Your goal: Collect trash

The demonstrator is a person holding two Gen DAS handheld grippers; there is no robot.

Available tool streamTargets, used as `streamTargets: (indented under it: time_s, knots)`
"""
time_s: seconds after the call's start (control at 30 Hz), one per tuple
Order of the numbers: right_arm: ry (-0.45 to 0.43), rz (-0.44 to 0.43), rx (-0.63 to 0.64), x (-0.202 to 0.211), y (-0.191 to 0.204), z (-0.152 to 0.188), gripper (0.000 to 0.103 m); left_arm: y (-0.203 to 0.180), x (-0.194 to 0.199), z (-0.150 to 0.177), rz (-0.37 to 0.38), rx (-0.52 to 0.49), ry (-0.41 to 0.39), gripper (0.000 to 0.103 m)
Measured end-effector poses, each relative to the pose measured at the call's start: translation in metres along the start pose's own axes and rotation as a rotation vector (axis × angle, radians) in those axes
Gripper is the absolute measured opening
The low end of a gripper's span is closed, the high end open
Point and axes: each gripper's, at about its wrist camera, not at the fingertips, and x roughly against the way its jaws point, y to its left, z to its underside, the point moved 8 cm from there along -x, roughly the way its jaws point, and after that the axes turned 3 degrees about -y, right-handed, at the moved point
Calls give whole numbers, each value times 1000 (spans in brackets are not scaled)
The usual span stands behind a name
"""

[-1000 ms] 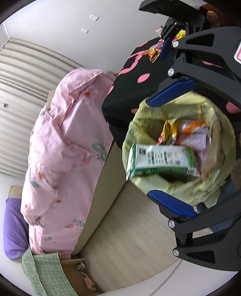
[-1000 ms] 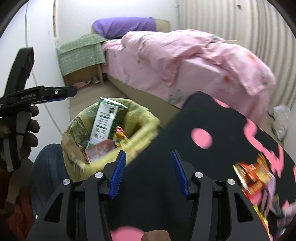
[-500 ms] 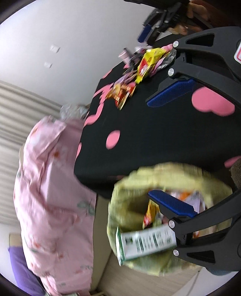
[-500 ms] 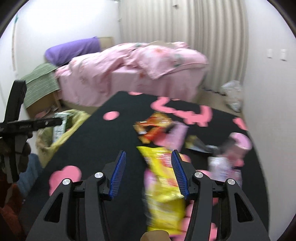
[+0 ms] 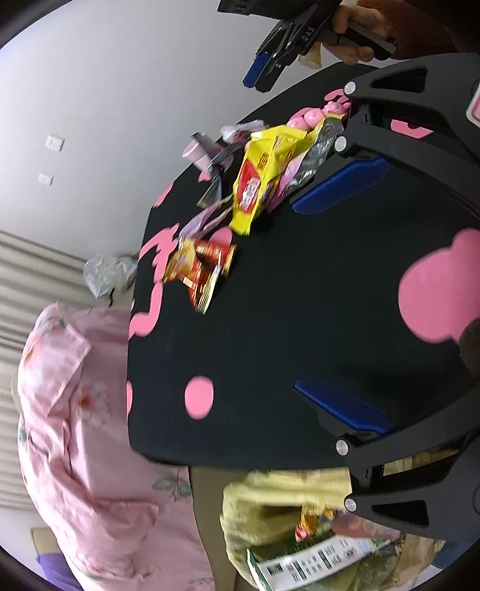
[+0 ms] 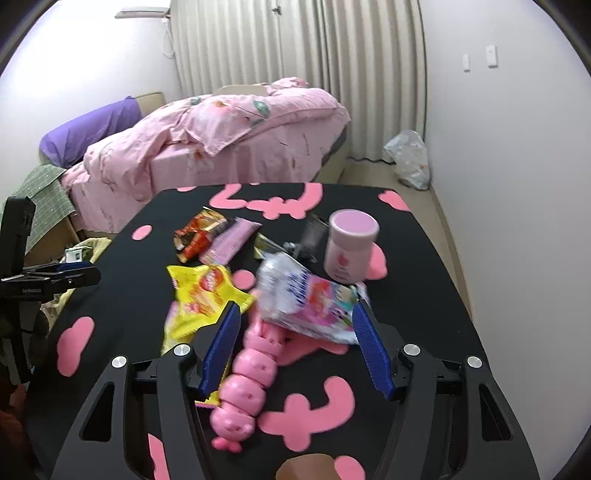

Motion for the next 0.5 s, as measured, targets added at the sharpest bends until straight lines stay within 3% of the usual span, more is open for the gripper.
streamTargets:
  time_s: [0.17, 0.4, 0.5]
  knots:
    - [5, 11, -33, -6, -15, 6, 60, -22, -11, 2, 27, -35, 24, 87]
    - [4, -37, -88, -33, -48, -7, 60, -30, -17, 7, 30, -56, 49, 87]
    - [34, -135, -131, -59, -59, -14, 60, -33, -21, 10, 28, -55, 60, 87]
